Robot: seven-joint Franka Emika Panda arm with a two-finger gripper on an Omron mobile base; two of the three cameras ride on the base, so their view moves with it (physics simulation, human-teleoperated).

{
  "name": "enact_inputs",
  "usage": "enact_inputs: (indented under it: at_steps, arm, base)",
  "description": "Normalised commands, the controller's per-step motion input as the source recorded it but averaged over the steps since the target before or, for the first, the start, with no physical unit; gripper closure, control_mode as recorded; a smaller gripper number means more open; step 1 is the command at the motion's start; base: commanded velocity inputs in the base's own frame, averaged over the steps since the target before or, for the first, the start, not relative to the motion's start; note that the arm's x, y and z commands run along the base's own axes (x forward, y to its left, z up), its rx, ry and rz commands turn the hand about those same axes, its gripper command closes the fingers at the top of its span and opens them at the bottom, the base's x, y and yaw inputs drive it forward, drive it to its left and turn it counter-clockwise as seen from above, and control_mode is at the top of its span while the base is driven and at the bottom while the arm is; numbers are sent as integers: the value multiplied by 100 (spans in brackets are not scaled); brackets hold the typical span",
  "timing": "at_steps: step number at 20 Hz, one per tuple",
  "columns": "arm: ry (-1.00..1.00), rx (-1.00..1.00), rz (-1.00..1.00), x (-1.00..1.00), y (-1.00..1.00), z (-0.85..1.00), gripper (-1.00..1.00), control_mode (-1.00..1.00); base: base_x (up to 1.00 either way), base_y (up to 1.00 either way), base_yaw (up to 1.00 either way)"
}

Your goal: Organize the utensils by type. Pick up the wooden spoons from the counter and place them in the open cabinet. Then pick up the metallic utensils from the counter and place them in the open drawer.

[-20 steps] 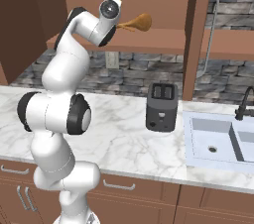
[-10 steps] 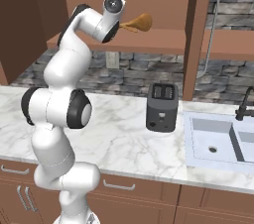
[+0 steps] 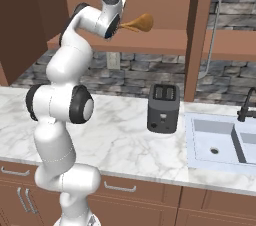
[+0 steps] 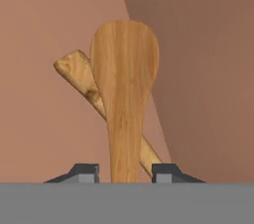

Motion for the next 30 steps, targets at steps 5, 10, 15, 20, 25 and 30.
enact_inputs:
  at_steps: [5,10,15,20,25,30]
  arm:
    - [3,-3,-5,68,0,-58,-100,-100]
    - [0,0,-5,62,0,-47,-100,-100]
    - [-10,6,-2,21,-12,-42,-100,-100]
    - [-30,15,-1,-2,-13,-55,-100,-100]
    - [-41,24,0,-20,-23,-62,-100,-100]
    - [-41,21,0,-56,-4,-36,-100,-100]
  base:
    - [0,0,0]
    - [0,0,0]
    - [0,0,0]
    - [0,0,0]
    - [0,0,0]
    - [0,0,0]
